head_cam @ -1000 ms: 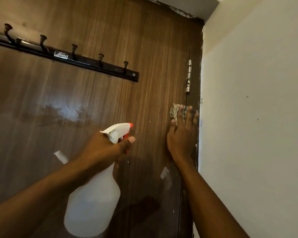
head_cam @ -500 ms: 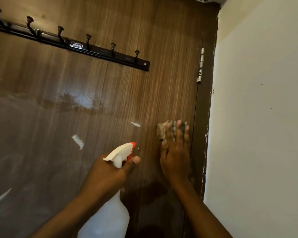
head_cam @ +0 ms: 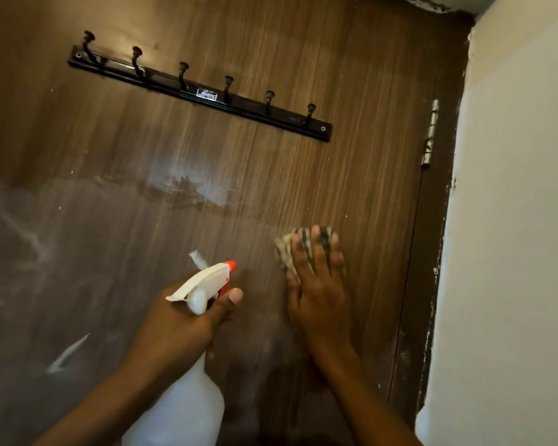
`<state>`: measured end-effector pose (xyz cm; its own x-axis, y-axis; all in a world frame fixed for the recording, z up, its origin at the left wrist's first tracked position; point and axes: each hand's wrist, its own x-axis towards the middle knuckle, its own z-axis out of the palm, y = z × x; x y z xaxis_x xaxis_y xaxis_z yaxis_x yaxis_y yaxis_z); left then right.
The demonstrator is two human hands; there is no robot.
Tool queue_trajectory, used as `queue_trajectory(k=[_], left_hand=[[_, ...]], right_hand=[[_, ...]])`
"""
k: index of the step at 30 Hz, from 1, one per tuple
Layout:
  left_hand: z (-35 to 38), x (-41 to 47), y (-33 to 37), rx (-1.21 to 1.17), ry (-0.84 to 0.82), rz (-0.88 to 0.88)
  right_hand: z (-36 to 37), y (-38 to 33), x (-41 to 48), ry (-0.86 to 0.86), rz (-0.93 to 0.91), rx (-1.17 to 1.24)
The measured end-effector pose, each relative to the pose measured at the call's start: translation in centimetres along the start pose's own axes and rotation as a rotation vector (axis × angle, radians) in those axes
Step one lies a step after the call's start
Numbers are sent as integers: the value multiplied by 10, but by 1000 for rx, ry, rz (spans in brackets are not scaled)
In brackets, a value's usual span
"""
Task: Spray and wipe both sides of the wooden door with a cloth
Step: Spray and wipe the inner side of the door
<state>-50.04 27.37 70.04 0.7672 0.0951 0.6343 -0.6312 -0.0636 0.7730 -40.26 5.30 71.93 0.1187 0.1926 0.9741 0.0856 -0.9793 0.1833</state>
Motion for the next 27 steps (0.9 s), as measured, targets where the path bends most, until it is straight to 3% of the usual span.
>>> queue_trajectory(k=[2,6,8,11,15,17,20,22,24,27], left_hand=[[-10,1,-3,8,-1,2],[-38,10,-9,29,-7,11],[-50,18,-6,49,-5,36],[-61,32,2,28,-6,81],[-69,47,0,-15,-15,96],[-75,51,-5,9,-34,86],[-87,57,-13,51,-60,80],[-95,64,-16,61,-62,66],[-102,71,-16,67,-51,67],[-111,75,-14,67,-30,88]], right_hand=[[-5,16,-26,-36,-27,2],[-11,21,12,26,325,14],[-7,-5,51,68,395,40],[8,-51,60,92,215,59],[17,-62,-9,0,-52,11],[14,-44,-21,10,-5,6],[11,-44,10,58,285,6],[15,-64,46,94,386,41],[21,-90,66,106,339,61],[29,-117,40,60,105,32]])
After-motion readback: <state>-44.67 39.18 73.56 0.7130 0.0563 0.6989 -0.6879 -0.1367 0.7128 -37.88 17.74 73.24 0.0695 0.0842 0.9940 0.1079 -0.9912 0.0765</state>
